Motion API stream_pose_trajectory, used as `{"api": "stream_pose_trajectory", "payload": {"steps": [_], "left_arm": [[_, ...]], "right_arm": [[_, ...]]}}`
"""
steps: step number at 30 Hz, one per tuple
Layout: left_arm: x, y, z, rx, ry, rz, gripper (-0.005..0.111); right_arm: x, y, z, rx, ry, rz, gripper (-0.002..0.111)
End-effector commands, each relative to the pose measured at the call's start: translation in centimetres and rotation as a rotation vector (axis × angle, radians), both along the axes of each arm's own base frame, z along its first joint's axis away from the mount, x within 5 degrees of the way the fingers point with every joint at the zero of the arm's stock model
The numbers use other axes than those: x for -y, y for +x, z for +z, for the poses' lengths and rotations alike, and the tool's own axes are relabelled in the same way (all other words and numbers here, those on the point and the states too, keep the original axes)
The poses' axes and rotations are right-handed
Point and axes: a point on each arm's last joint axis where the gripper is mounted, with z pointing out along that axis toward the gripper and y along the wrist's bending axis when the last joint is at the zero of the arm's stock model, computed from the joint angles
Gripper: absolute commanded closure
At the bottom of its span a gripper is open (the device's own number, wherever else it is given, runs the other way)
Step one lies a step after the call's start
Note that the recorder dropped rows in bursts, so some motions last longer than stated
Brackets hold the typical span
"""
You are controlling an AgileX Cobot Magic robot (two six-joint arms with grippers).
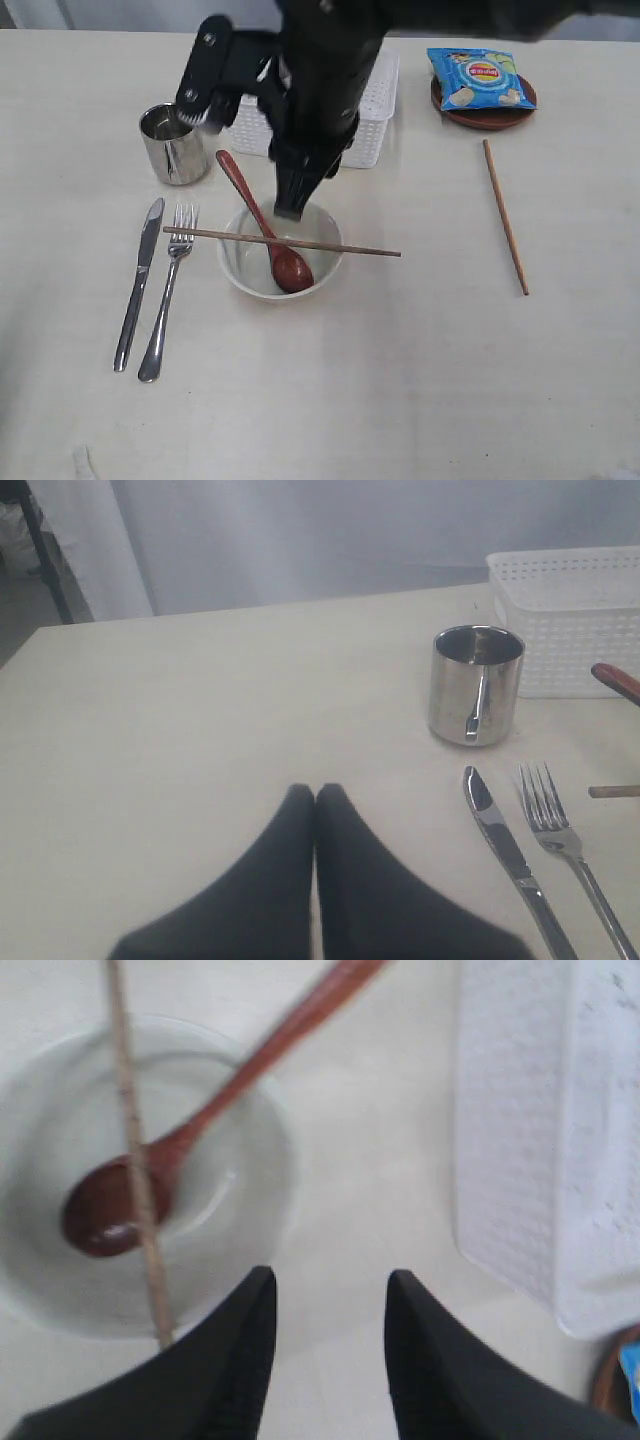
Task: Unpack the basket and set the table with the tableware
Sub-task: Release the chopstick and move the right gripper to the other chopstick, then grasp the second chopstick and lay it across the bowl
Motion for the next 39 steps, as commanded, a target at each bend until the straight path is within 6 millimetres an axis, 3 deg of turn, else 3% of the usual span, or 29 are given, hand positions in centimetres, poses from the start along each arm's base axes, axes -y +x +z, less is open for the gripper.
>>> {"api": "stream_pose_trajectory", "payload": {"steps": [1, 3, 7, 11, 14, 23, 31, 34, 39], "left_arm": [[0.0, 0.0, -0.1, 0.000, 0.000, -0.004, 0.107], [0.0, 0.0, -0.1, 0.000, 0.000, -0.004, 0.107], [0.0, 0.0, -0.1, 0.000, 0.000, -0.004, 0.107], [0.0, 0.0, -0.1, 0.000, 0.000, -0.004, 0.107], [0.0, 0.0, -0.1, 0.000, 0.000, -0.004, 0.107], [0.0, 0.0, -0.1, 0.000, 0.000, -0.004, 0.107], [0.0, 0.0, -0.1, 0.000, 0.000, -0.004, 0.107], [0.0, 0.0, -0.1, 0.000, 0.000, -0.004, 0.107], [0.0, 0.0, -0.1, 0.000, 0.000, -0.004, 0.107]], "right_arm": [[6.0, 4.3, 1.4, 0.019, 0.053, -0.345, 0.073], [8.9, 6.0, 1.0, -0.020, 0.087, -0.506, 0.073], [14.5, 8.3, -2.0, -0.161, 0.154, -0.761, 0.073], [18.5, 9.0, -5.5, -0.238, 0.203, -0.917, 0.073], [20.2, 9.0, -7.4, -0.247, 0.219, -0.975, 0.073], [20.9, 9.0, -10.9, -0.285, 0.194, -1.013, 0.073], [21.0, 9.1, -12.8, -0.327, 0.166, -1.040, 0.073], [21.0, 9.1, -13.5, -0.345, 0.151, -1.043, 0.081], [21.0, 9.1, -14.0, -0.358, 0.140, -1.045, 0.105]]}}
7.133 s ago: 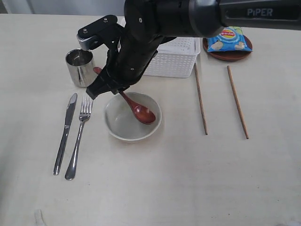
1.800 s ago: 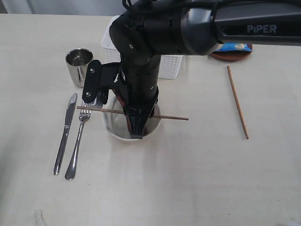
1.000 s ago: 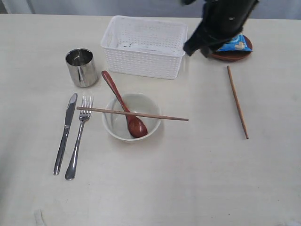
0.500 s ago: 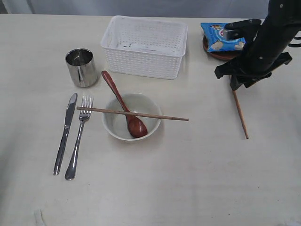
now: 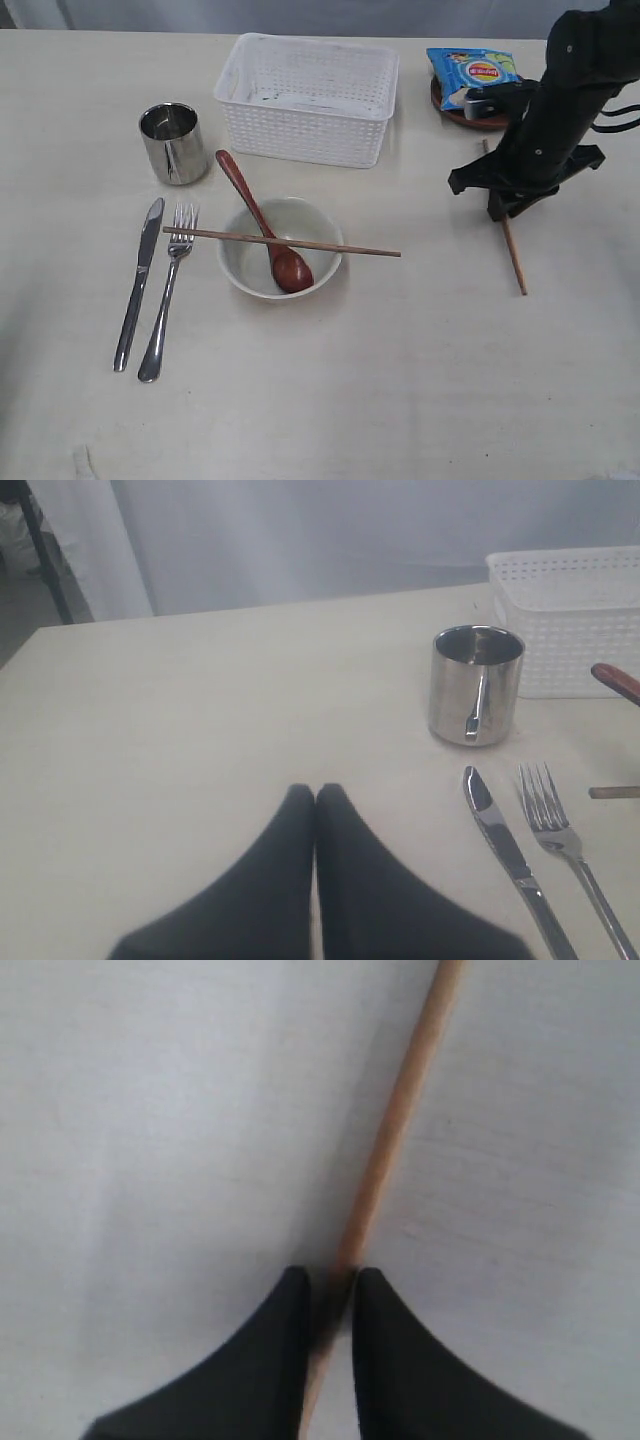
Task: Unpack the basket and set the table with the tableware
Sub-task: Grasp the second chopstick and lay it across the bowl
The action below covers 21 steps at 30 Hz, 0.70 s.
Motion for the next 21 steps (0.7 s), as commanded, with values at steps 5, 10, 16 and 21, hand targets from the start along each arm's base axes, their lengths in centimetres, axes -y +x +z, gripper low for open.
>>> {"api": "stream_pose_trajectory", "payload": {"steps": [5, 10, 16, 21], "left_arm": [[0.0, 0.0, -0.1, 0.000, 0.000, -0.004, 0.107], [0.0, 0.0, -0.1, 0.000, 0.000, -0.004, 0.107], [0.0, 0.0, -0.1, 0.000, 0.000, -0.004, 0.107], [0.0, 0.0, -0.1, 0.000, 0.000, -0.004, 0.107]], "right_arm": [[0.2, -0.1, 0.2, 0.001, 0.000, -0.010, 0.109], [0.3, -0.4, 5.3, 0.128, 0.025, -0.016, 0.109], [-6.8, -4.4, 16.0, 0.366, 0.185, 0.375, 0.109], [-16.4, -7.2, 16.9, 0.247, 0.068, 0.826, 0.109]]}}
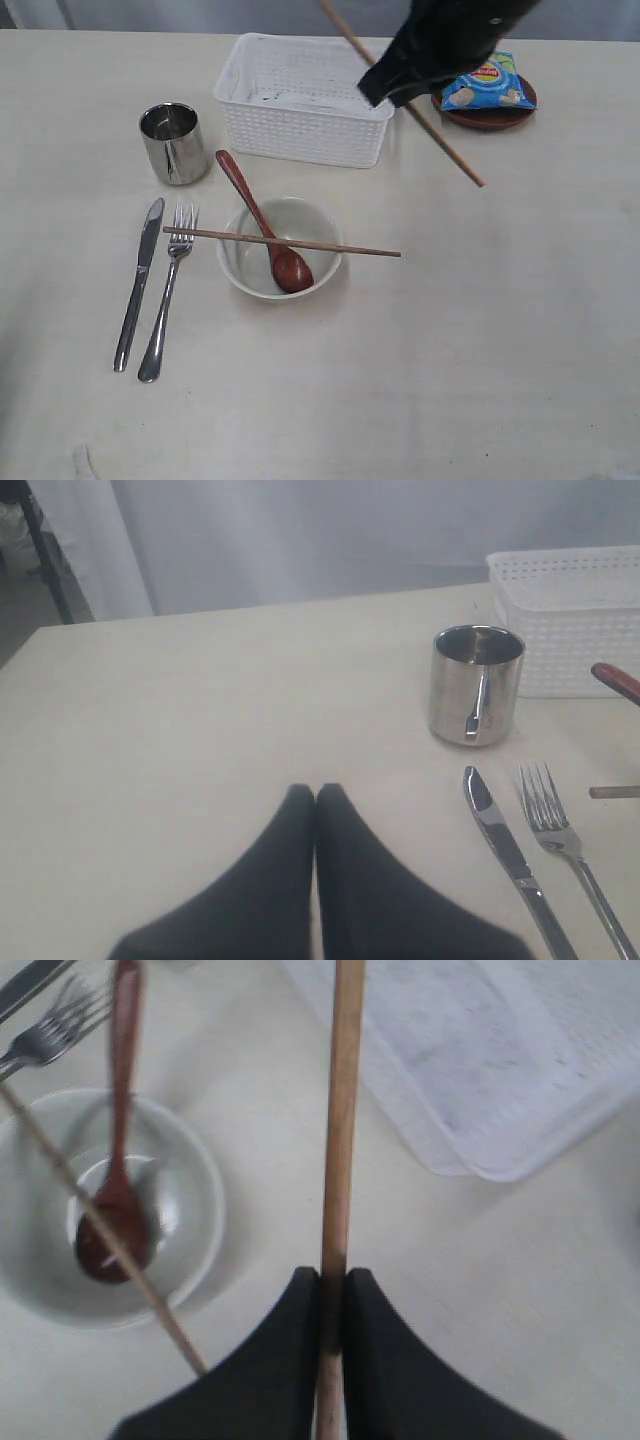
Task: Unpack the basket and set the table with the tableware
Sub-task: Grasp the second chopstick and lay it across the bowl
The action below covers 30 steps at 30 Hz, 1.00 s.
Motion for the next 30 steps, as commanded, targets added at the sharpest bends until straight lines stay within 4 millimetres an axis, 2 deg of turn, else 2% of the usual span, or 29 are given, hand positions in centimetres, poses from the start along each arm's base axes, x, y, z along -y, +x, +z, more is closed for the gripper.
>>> {"api": "stream_pose_trajectory", "payload": {"steps": [1, 5, 11, 16, 22, 30], "left_arm": [[0.0, 0.0, -0.1, 0.000, 0.000, -0.004, 0.107], [0.0, 0.0, -0.1, 0.000, 0.000, -0.004, 0.107], [0.0, 0.0, -0.1, 0.000, 0.000, -0.004, 0.107], [0.0, 0.0, -0.1, 0.000, 0.000, -0.004, 0.107], [0.0, 0.0, -0.1, 0.000, 0.000, -0.004, 0.107], [0.0, 0.0, -0.1, 0.000, 0.000, -0.004, 0.107]], "right_arm": [[-5.4, -1.3, -1.3, -0.046, -0.179, 0.252, 0.109], [-9.3, -1.6, -4.3, -0.063, -0.411, 0.433, 0.109], [-10.8, -1.2, -7.0, -0.094, -0.477, 0.581, 0.109], [-11.0, -1.1, -7.1, -0.078, -0.463, 0.599, 0.109], [-11.9, -1.9, -7.2, -0.126, -0.351, 0.636, 0.109], [-12.0, -2.1, -7.3, -0.147, -0.330, 0.629, 0.109]]}}
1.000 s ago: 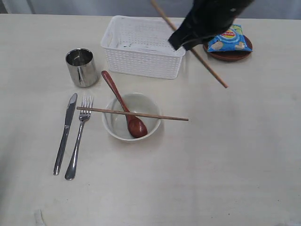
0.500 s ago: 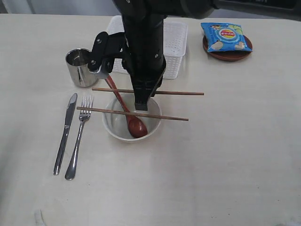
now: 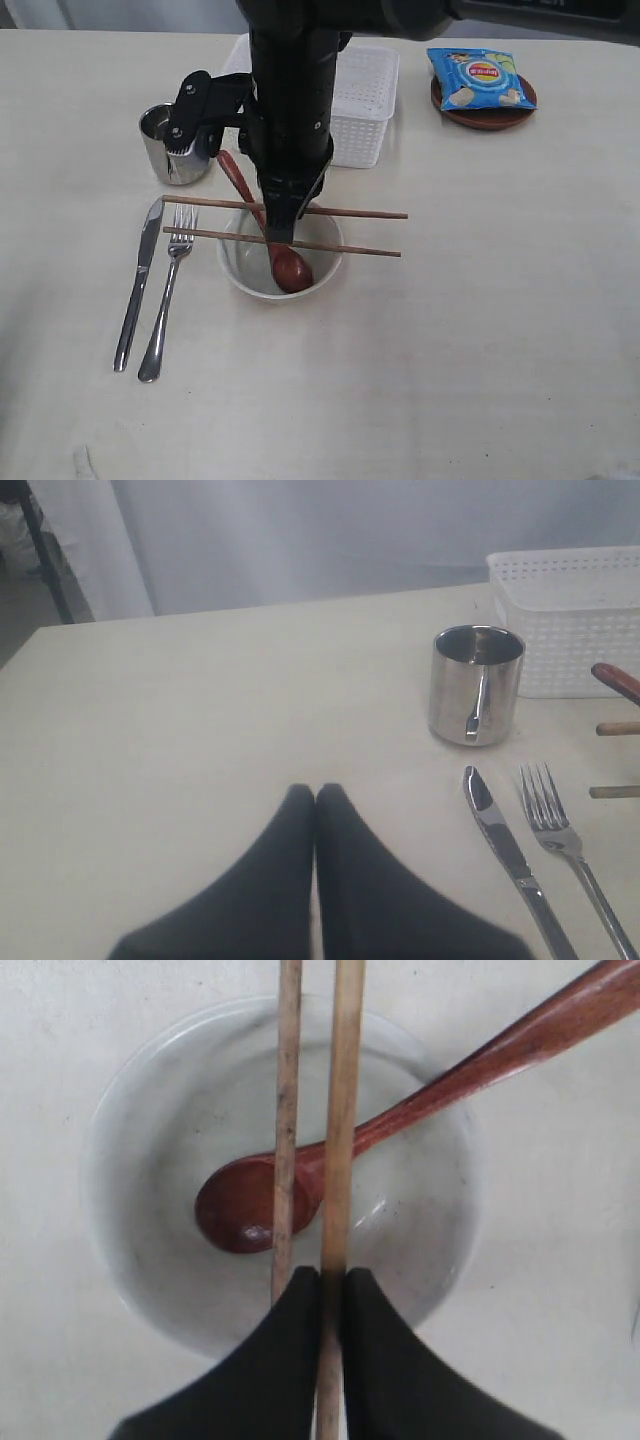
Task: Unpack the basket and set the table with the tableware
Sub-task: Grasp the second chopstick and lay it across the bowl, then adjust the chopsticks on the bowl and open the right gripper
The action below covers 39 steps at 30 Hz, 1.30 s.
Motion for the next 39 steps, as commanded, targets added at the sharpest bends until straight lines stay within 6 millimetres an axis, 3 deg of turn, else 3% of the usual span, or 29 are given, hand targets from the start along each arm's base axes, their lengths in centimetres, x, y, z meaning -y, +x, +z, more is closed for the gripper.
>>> {"api": "stream_pose_trajectory", "payload": {"steps": [1, 12, 19, 28, 39], "left_arm": [[0.0, 0.0, -0.1, 0.000, 0.000, -0.004, 0.107], [0.0, 0.0, -0.1, 0.000, 0.000, -0.004, 0.107], [0.0, 0.0, -0.1, 0.000, 0.000, -0.004, 0.107], [0.0, 0.0, -0.1, -0.001, -0.006, -0.005, 0.107], [0.0, 0.0, -0.1, -0.001, -0.006, -0.005, 0.107]], "right_arm": [[-0.2, -0.2, 0.1, -0.026, 0.029, 0.002, 0.109], [-0.4, -0.2, -0.2, -0.041, 0.041, -0.010, 0.109], [-0.5, 0.2, -1.8, -0.051, 0.006, -0.055, 0.109], [0.3, 1.2, -1.8, -0.054, 0.026, -0.136, 0.109], [0.2, 1.0, -1.8, -0.094, 0.055, -0.077, 0.109]]}}
